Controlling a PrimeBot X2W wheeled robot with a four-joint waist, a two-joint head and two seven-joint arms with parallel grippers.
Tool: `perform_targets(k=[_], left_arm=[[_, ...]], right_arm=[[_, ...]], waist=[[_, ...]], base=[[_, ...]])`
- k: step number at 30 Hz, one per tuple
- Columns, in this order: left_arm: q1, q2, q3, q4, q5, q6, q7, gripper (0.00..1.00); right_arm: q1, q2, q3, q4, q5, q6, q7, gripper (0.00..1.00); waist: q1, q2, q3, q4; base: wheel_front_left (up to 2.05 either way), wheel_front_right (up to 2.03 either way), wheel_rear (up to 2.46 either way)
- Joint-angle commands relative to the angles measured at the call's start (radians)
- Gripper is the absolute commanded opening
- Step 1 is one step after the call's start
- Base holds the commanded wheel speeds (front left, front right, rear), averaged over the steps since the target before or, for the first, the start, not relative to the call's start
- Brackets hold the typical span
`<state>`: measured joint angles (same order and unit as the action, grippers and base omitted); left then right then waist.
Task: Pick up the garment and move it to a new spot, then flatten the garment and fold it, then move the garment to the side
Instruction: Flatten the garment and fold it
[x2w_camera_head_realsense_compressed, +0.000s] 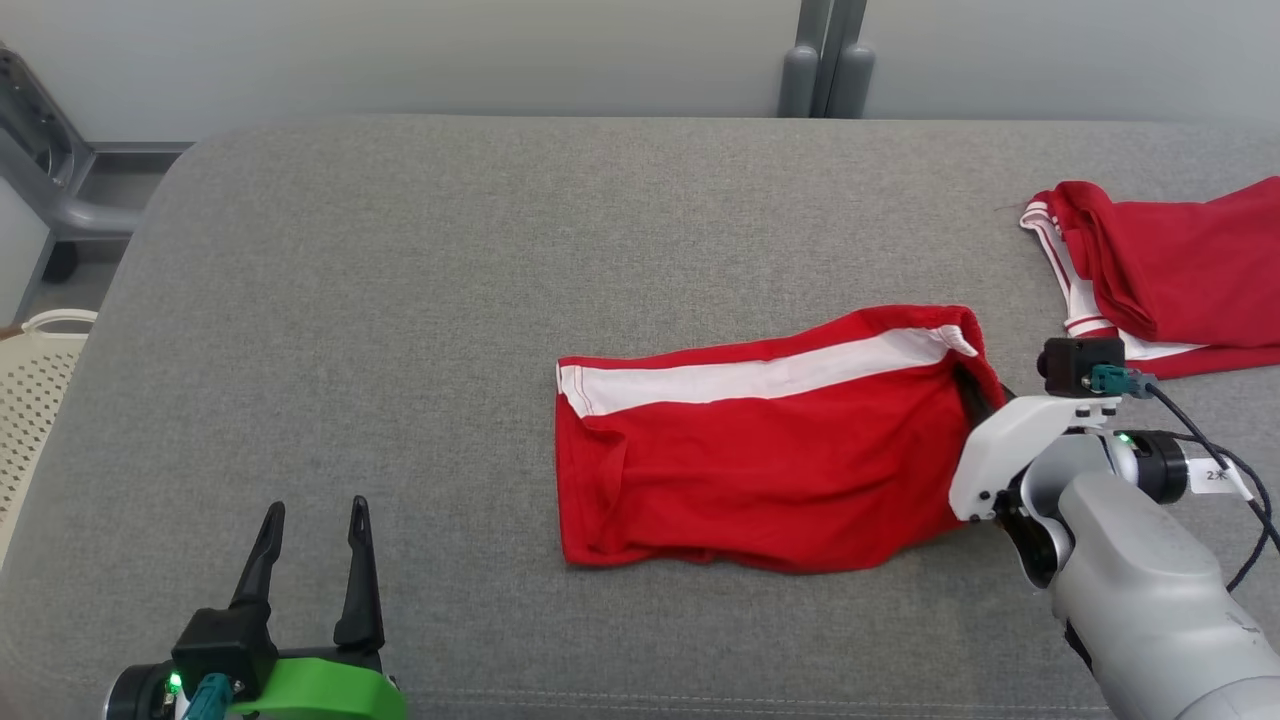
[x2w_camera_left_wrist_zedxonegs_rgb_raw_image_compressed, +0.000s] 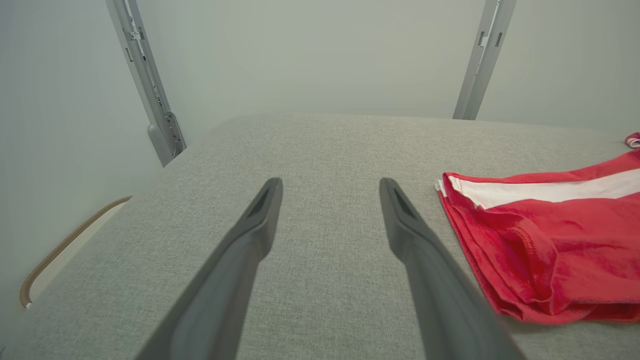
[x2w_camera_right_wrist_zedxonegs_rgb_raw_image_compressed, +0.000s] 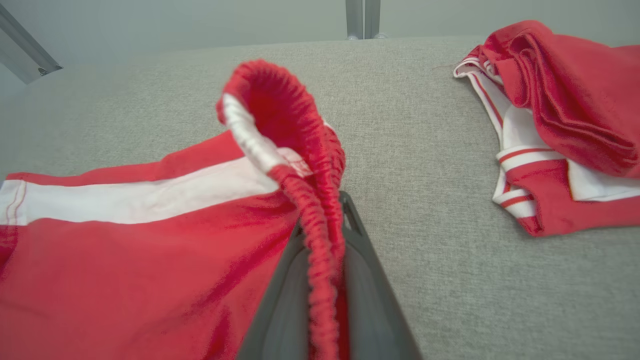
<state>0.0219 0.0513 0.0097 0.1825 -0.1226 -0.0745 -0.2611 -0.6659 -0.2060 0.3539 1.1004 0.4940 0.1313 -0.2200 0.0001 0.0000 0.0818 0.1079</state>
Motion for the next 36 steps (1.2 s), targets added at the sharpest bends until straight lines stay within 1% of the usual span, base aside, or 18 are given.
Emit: perform_targets(k=[1, 3, 4, 6, 12, 15, 19, 21, 27, 31, 36], left_arm=[[0.011, -0.001, -0.002, -0.002, -0.009, 0.006, -0.004, 1.0], [0.01, -0.001, -0.004, -0.001, -0.013, 0.008, -0.004, 1.0], [0.01, -0.001, -0.005, 0.001, -0.017, 0.008, -0.004, 1.0], [0.011, -0.001, -0.009, 0.003, -0.02, 0.011, -0.004, 1.0], [0.013, 0.0, -0.021, 0.005, -0.024, 0.011, -0.004, 1.0], [0.01, 0.0, -0.031, 0.009, -0.03, 0.008, -0.004, 1.0], [0.007, 0.0, -0.047, 0.014, -0.035, 0.008, -0.004, 1.0], [0.002, 0.0, -0.057, 0.016, -0.038, 0.011, -0.004, 1.0], [-0.009, 0.0, -0.082, 0.021, -0.045, 0.012, -0.004, 1.0], [-0.014, 0.0, -0.102, 0.025, -0.053, 0.015, -0.004, 1.0], [-0.026, 0.0, -0.136, 0.03, -0.062, 0.018, -0.004, 1.0]], right_arm=[[0.008, 0.003, 0.022, -0.037, 0.042, -0.001, 0.025, 0.0], [0.025, -0.002, 0.057, -0.095, 0.094, -0.001, 0.064, 0.0], [0.04, -0.013, 0.101, -0.163, 0.147, -0.001, 0.107, 0.0], [0.054, -0.026, 0.137, -0.241, 0.214, -0.001, 0.148, 0.0], [0.107, -0.068, 0.2, -0.47, 0.435, -0.001, 0.256, 0.0], [0.129, -0.074, 0.215, -0.546, 0.52, -0.001, 0.289, 0.0], [0.15, -0.052, 0.224, -0.604, 0.614, -0.001, 0.322, 0.0], [0.153, -0.036, 0.221, -0.611, 0.653, -0.001, 0.331, 0.0], [0.125, 0.002, 0.227, -0.568, 0.676, 0.0, 0.321, 0.0], [0.102, 0.045, 0.221, -0.495, 0.687, 0.0, 0.311, 0.0], [0.056, 0.101, 0.185, -0.369, 0.709, 0.0, 0.278, 0.0]], waist=[[-0.0001, 0.0, -0.004, -0.009], [-0.0001, 0.0, -0.007, -0.016], [-0.0001, 0.0, -0.012, -0.022], [-0.0001, 0.0, -0.017, -0.026], [-0.0001, 0.0, -0.029, -0.025], [-0.0001, 0.0, -0.034, -0.013], [-0.0001, 0.0, -0.037, 0.008], [-0.0001, 0.0, -0.038, 0.022], [-0.0001, 0.0, -0.036, 0.06], [-0.0001, 0.0, -0.031, 0.092], [-0.0001, 0.0, -0.017, 0.13]], base=[[0.0, 0.0, 0.0], [0.0, 0.0, 0.0], [0.0, 0.0, 0.0], [0.0, 0.0, 0.0], [0.0, 0.0, 0.0], [0.0, 0.0, 0.0], [0.0, 0.0, 0.0], [0.0, 0.0, 0.0], [0.0, 0.0, 0.0], [0.0, 0.0, 0.0], [0.0, 0.0, 0.0]])
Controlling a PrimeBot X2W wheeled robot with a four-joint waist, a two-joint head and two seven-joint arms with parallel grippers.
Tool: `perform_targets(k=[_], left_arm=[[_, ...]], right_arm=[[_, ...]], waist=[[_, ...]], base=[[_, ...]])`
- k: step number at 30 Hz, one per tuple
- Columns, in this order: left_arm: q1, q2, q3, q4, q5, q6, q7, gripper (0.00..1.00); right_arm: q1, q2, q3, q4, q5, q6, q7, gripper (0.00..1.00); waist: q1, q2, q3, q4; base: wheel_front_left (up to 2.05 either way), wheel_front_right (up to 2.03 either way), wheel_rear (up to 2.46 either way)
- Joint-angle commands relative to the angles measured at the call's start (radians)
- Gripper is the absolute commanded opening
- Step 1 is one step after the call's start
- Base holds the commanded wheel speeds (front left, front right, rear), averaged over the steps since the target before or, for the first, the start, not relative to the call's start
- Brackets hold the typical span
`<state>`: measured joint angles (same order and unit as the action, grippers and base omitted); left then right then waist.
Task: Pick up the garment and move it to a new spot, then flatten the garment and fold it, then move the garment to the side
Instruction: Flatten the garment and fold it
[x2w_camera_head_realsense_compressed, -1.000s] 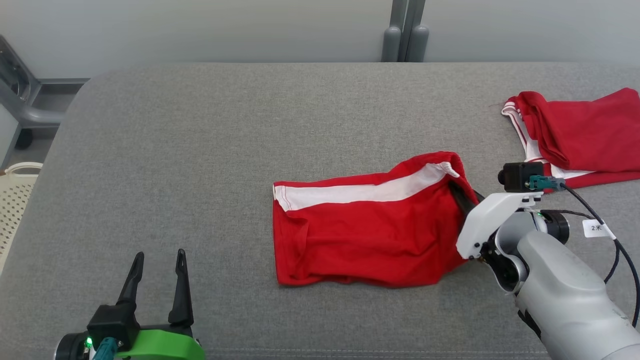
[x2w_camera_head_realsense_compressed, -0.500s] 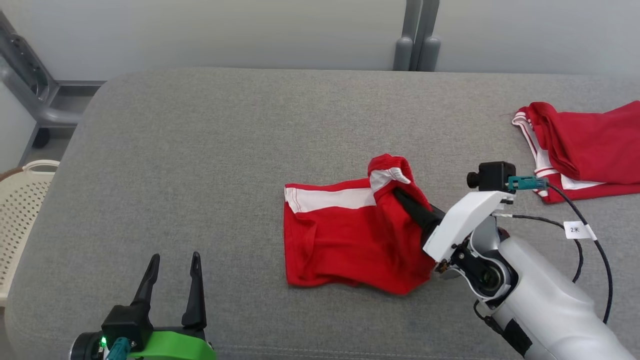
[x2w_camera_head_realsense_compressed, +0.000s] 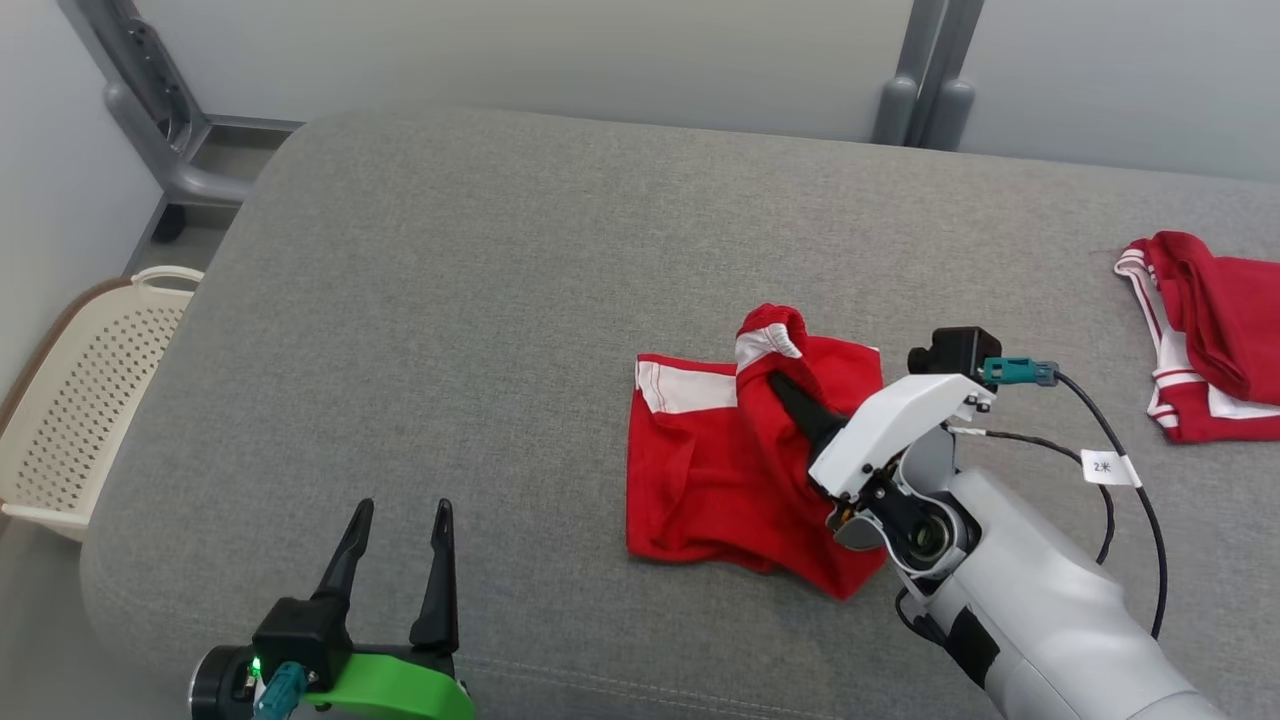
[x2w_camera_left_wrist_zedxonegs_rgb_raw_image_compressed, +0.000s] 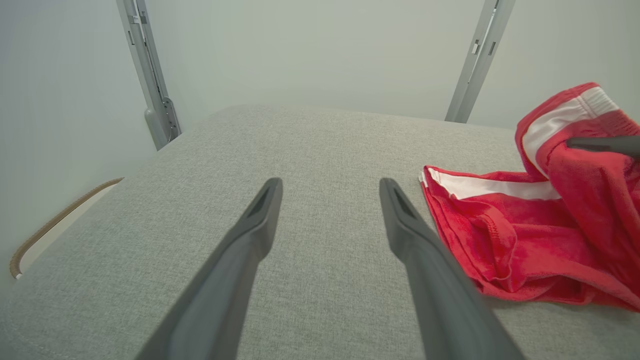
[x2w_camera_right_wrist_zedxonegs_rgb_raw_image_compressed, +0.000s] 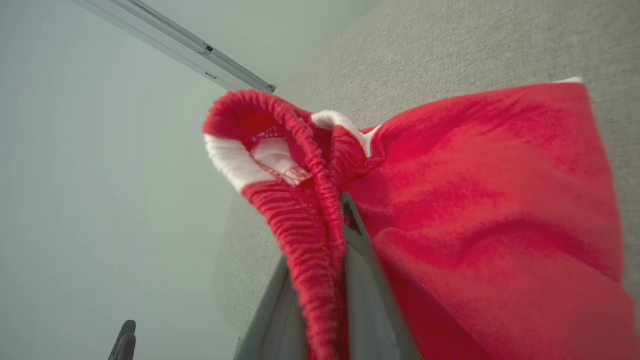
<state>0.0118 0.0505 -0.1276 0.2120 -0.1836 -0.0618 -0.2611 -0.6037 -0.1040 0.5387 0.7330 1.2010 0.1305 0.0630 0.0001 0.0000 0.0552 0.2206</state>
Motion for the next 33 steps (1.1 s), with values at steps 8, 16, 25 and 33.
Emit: perform_targets(k=[8, 16, 25, 33], left_arm=[[-0.041, 0.0, -0.065, 0.015, -0.03, 0.016, -0.004, 1.0], [-0.047, 0.0, -0.079, 0.025, -0.037, 0.019, -0.004, 1.0], [-0.027, 0.0, -0.051, 0.025, -0.015, 0.014, -0.004, 1.0], [-0.013, 0.0, -0.034, 0.011, -0.006, 0.011, -0.004, 1.0]], right_arm=[[-0.067, 0.042, 0.013, 0.137, 0.012, 0.0, -0.039, 0.0], [-0.098, 0.051, 0.046, 0.229, 0.029, 0.0, -0.089, 0.44], [-0.065, 0.027, 0.112, 0.082, 0.057, 0.0, -0.146, 1.0], [-0.055, -0.131, 0.187, -0.031, -0.117, 0.0, -0.308, 1.0]], waist=[[-0.0001, 0.0, 0.027, 0.076], [-0.0001, 0.0, 0.029, 0.095], [-0.0001, 0.0, -0.001, 0.056], [-0.0001, 0.0, -0.006, 0.016]], base=[[0.0, 0.0, 0.0], [0.0, 0.0, 0.0], [0.0, 0.0, 0.0], [0.0, 0.0, 0.0]])
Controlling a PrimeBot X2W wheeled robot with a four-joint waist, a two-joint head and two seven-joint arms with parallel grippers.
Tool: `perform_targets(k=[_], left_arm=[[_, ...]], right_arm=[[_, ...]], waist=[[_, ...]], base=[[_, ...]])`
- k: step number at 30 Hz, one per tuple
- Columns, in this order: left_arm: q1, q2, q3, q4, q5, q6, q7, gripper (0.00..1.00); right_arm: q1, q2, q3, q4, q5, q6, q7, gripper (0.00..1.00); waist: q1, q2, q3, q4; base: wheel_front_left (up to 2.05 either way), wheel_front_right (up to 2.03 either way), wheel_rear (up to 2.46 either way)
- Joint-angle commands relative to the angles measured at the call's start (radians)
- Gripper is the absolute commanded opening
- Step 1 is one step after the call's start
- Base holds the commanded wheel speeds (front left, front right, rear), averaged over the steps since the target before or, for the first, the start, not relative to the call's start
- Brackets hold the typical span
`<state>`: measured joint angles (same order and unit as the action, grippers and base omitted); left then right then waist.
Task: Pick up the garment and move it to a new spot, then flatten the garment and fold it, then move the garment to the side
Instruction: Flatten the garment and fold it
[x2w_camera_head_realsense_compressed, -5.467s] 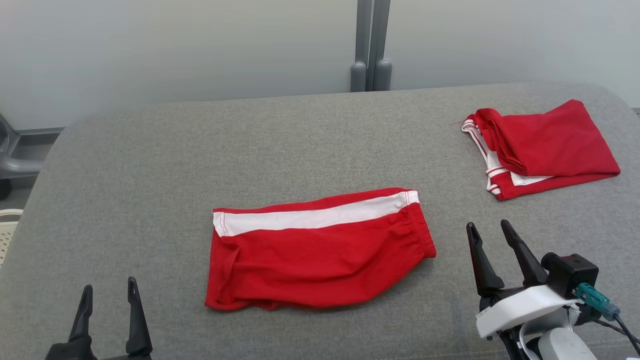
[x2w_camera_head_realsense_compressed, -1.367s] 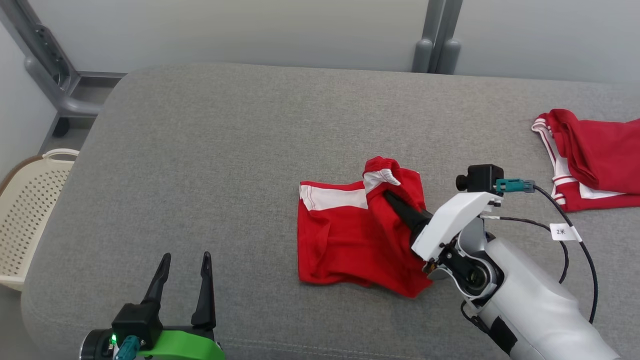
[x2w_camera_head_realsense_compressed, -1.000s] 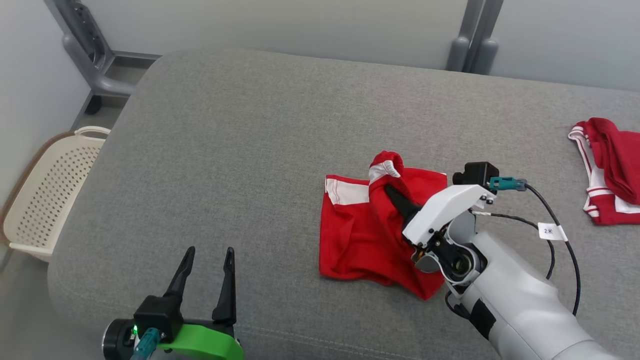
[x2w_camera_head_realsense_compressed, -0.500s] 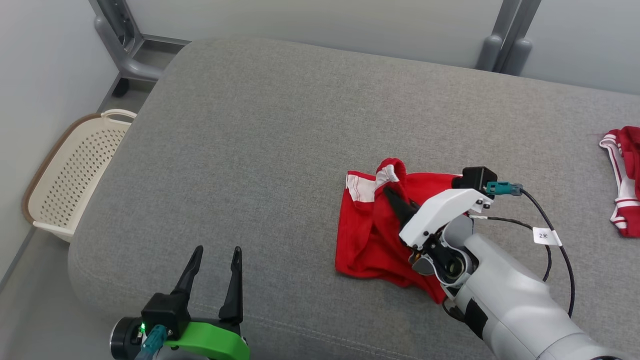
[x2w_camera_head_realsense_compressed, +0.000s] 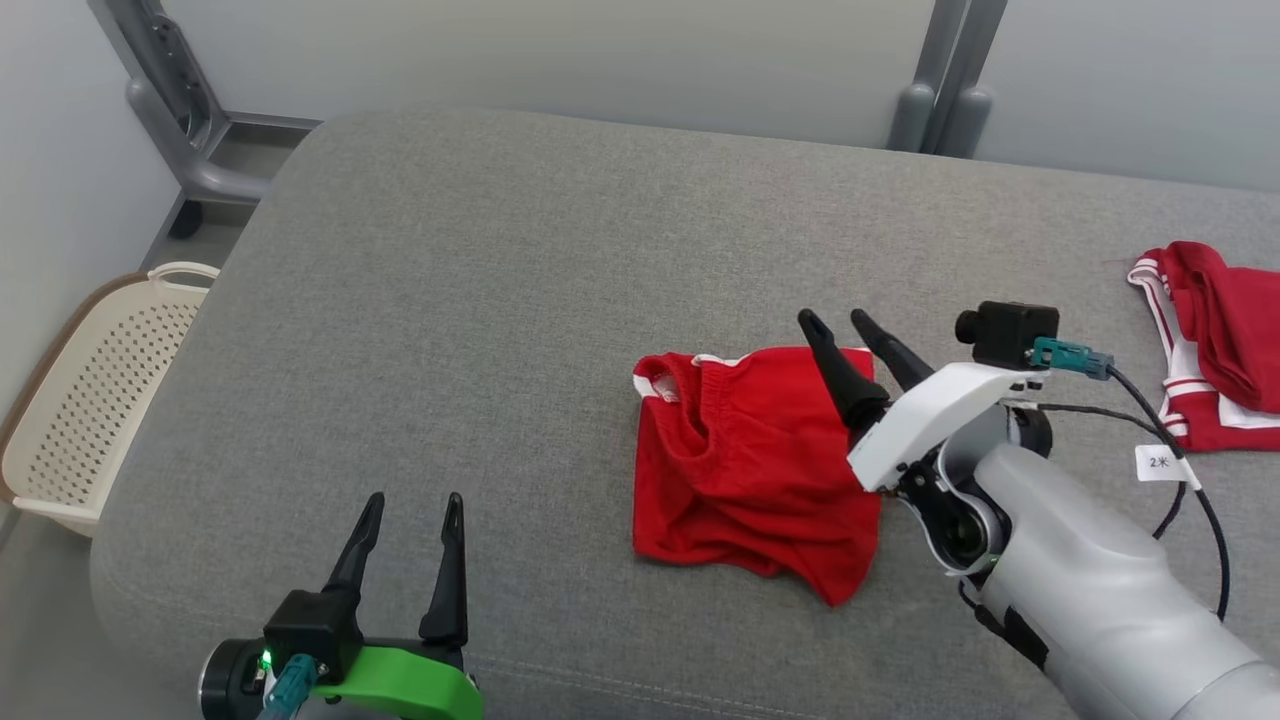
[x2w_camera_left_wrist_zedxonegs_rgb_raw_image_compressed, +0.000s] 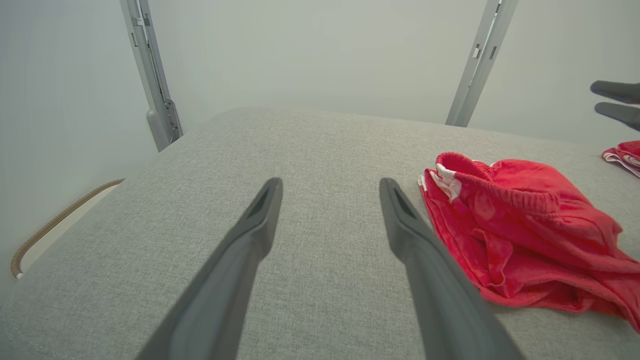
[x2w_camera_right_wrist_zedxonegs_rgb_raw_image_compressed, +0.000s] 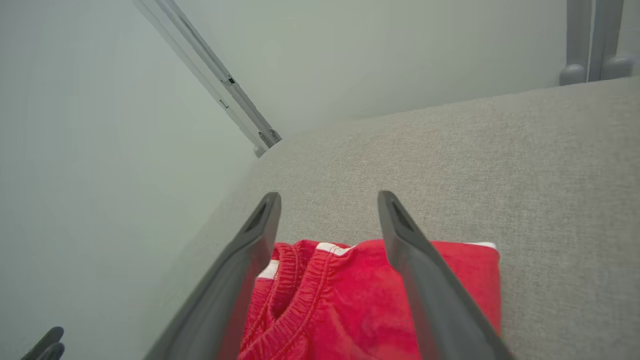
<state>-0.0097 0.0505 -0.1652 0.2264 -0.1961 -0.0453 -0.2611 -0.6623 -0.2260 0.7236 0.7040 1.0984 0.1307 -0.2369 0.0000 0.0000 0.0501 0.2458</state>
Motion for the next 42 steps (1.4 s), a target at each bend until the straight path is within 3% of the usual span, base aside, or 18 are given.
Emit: perform_targets(k=[1, 7, 8, 10, 11, 14, 16, 17, 18, 25, 31, 42], left_arm=[[0.01, 0.0, 0.006, -0.005, 0.007, -0.006, -0.004, 1.0], [0.012, 0.0, 0.015, -0.014, 0.015, -0.006, -0.004, 1.0], [0.013, 0.0, 0.015, -0.015, 0.016, -0.005, -0.004, 1.0], [0.013, 0.0, 0.015, -0.017, 0.015, -0.005, -0.004, 1.0], [0.012, 0.0, 0.015, -0.018, 0.016, -0.005, -0.004, 1.0], [0.008, 0.0, 0.015, -0.019, 0.018, -0.005, -0.004, 1.0], [0.007, 0.0, 0.017, -0.019, 0.019, -0.006, -0.004, 1.0], [0.006, 0.0, 0.017, -0.018, 0.02, -0.007, -0.004, 1.0], [0.006, 0.0, 0.017, -0.017, 0.021, -0.007, -0.004, 1.0], [-0.005, 0.0, 0.014, -0.018, 0.025, -0.008, -0.004, 1.0], [-0.025, 0.0, 0.01, -0.016, 0.03, -0.018, -0.004, 1.0], [-0.048, 0.0, -0.002, -0.006, 0.029, -0.025, -0.004, 1.0]], right_arm=[[0.004, -0.023, 0.003, -0.001, -0.04, 0.0, -0.016, 1.0], [0.021, -0.051, -0.014, 0.035, -0.18, 0.0, -0.029, 1.0], [0.029, -0.044, -0.028, 0.041, -0.193, 0.0, -0.029, 0.58], [0.04, -0.035, -0.052, 0.045, -0.224, 0.0, -0.029, 0.32], [0.046, -0.031, -0.061, 0.047, -0.24, 0.0, -0.029, 0.25], [0.068, -0.009, -0.092, 0.056, -0.278, 0.0, -0.03, 0.34], [0.078, 0.005, -0.111, 0.067, -0.291, 0.0, -0.03, 0.33], [0.082, 0.009, -0.117, 0.074, -0.295, 0.0, -0.03, 0.22], [0.085, 0.014, -0.121, 0.078, -0.3, 0.0, -0.03, 0.0], [0.106, 0.046, -0.141, 0.095, -0.389, 0.0, -0.03, 0.0], [0.126, 0.089, -0.189, 0.142, -0.539, 0.0, -0.03, 0.0], [0.12, 0.16, -0.222, 0.194, -0.605, 0.0, -0.03, 0.0]], waist=[[0.0, 0.0, -0.001, -0.013], [0.0, 0.0, 0.001, -0.025], [0.0, 0.0, 0.001, -0.025], [0.0, 0.0, 0.004, -0.026], [0.0, 0.0, 0.006, -0.025], [0.0, 0.0, 0.009, -0.024], [0.0, 0.0, 0.009, -0.023], [0.0, 0.0, 0.009, -0.022], [0.0, 0.0, 0.009, -0.021], [0.0, 0.0, 0.018, -0.009], [0.0, 0.0, 0.041, 0.013], [0.0, 0.0, 0.064, 0.061]], base=[[0.0, 0.0, 0.0], [0.0, 0.0, 0.0], [0.0, 0.0, 0.0], [0.0, 0.0, 0.0], [0.0, 0.0, 0.0], [0.0, 0.0, 0.0], [0.0, 0.0, 0.0], [0.0, 0.0, 0.0], [0.0, 0.0, 0.0], [0.0, 0.0, 0.0], [0.0, 0.0, 0.0], [0.0, 0.0, 0.0]])
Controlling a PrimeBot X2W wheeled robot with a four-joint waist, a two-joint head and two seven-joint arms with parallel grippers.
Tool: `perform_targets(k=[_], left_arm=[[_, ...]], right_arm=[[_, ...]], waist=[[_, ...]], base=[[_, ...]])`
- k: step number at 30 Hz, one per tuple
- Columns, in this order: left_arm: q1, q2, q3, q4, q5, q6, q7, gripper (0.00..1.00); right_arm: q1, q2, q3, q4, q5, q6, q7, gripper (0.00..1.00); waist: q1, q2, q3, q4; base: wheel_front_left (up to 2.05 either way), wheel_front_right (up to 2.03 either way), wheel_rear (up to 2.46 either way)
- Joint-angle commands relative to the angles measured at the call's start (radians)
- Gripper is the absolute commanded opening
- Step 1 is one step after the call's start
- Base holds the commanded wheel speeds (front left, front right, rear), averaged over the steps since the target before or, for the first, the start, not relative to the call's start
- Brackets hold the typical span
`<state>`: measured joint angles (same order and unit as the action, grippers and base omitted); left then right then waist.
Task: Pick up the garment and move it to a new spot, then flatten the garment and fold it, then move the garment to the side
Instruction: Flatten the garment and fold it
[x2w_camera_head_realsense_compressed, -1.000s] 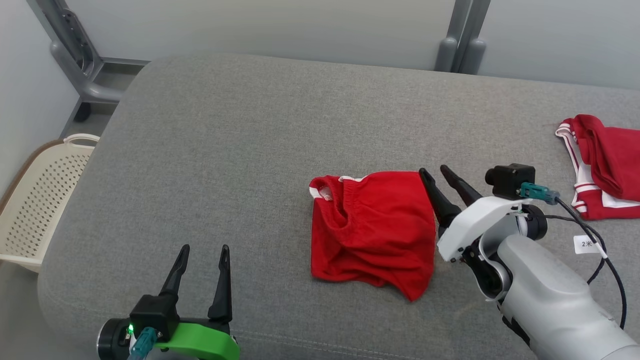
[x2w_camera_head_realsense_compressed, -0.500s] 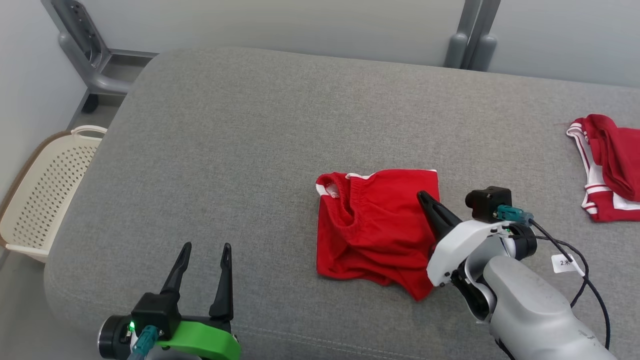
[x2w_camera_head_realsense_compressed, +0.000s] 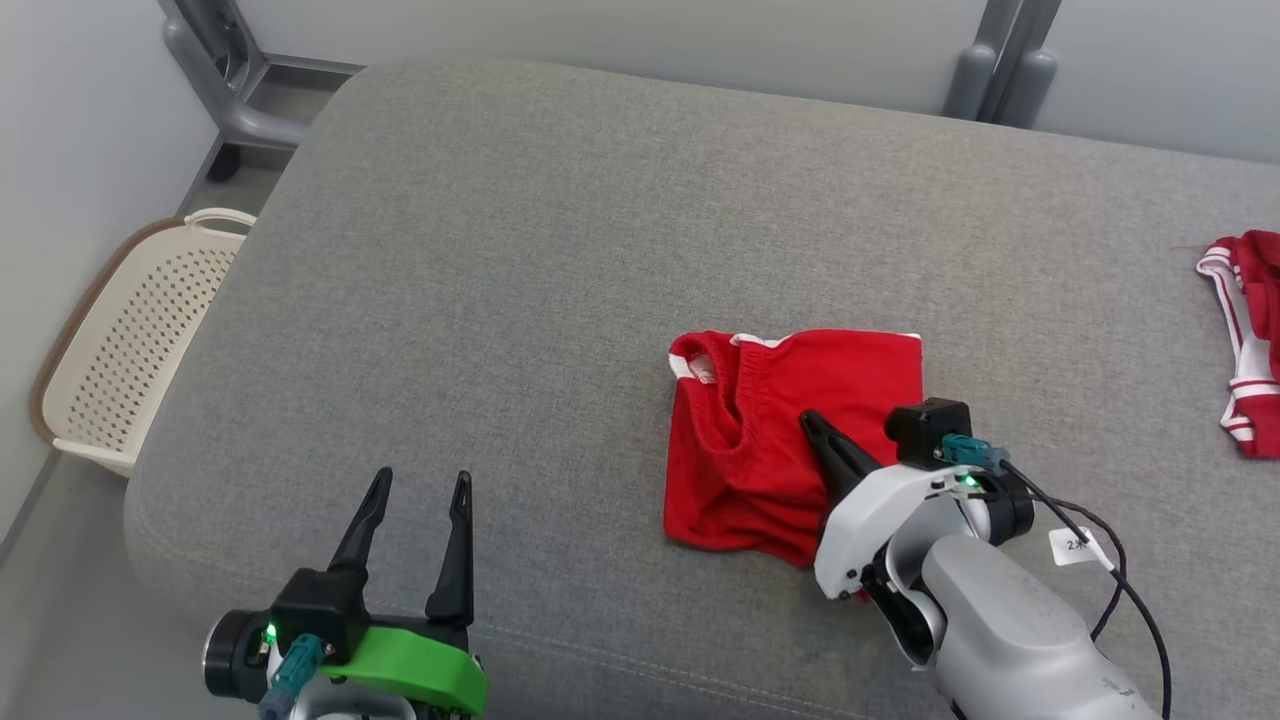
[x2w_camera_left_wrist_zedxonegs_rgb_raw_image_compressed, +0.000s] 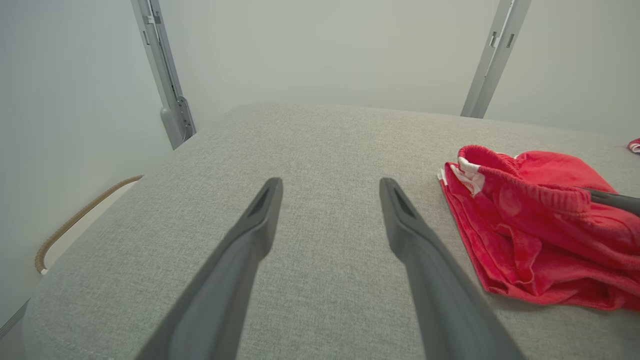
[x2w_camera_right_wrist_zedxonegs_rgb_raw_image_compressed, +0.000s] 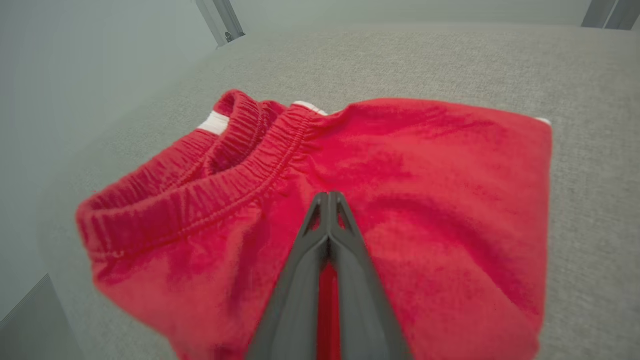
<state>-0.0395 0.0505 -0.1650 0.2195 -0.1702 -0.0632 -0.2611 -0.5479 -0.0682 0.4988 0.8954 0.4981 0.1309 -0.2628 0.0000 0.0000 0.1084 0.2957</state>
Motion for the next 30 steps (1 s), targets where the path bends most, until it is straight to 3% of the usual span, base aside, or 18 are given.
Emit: perform_targets(k=[1, 15, 25, 26, 27, 28, 30], left_arm=[[-0.019, 0.0, -0.003, 0.002, 0.003, -0.007, -0.004, 1.0], [-0.018, 0.0, -0.012, 0.008, 0.002, -0.006, -0.004, 1.0], [-0.007, 0.0, -0.011, 0.01, -0.002, 0.003, -0.004, 1.0], [-0.003, 0.0, -0.008, 0.009, -0.001, 0.004, -0.004, 1.0], [0.0, 0.0, -0.006, 0.008, -0.001, 0.005, -0.004, 1.0], [0.003, 0.0, -0.005, 0.007, 0.0, 0.004, -0.004, 1.0], [0.006, 0.0, -0.003, 0.003, 0.002, 0.004, -0.004, 1.0]], right_arm=[[0.009, 0.005, 0.007, 0.004, -0.004, 0.0, -0.004, 0.0], [0.058, 0.015, 0.13, -0.064, 0.081, 0.0, -0.004, 0.0], [0.056, 0.015, 0.098, -0.037, 0.086, 0.0, -0.004, 0.0], [0.055, 0.015, 0.083, -0.044, 0.087, 0.0, -0.004, 0.05], [0.055, 0.016, 0.07, -0.055, 0.086, 0.0, -0.004, 0.45], [0.055, 0.016, 0.053, -0.064, 0.077, 0.0, -0.004, 1.0], [0.061, 0.012, 0.016, -0.087, 0.062, 0.0, -0.004, 1.0]], waist=[[0.0, 0.0, 0.007, 0.016], [0.0, 0.0, 0.007, 0.06], [0.0, 0.0, -0.005, 0.058], [0.0, 0.0, -0.007, 0.054], [0.0, 0.0, -0.009, 0.049], [0.0, 0.0, -0.011, 0.044], [0.0, 0.0, -0.016, 0.034]], base=[[0.0, 0.0, 0.0], [0.0, 0.0, 0.0], [0.0, 0.0, 0.0], [0.0, 0.0, 0.0], [0.0, 0.0, 0.0], [0.0, 0.0, 0.0], [0.0, 0.0, 0.0]])
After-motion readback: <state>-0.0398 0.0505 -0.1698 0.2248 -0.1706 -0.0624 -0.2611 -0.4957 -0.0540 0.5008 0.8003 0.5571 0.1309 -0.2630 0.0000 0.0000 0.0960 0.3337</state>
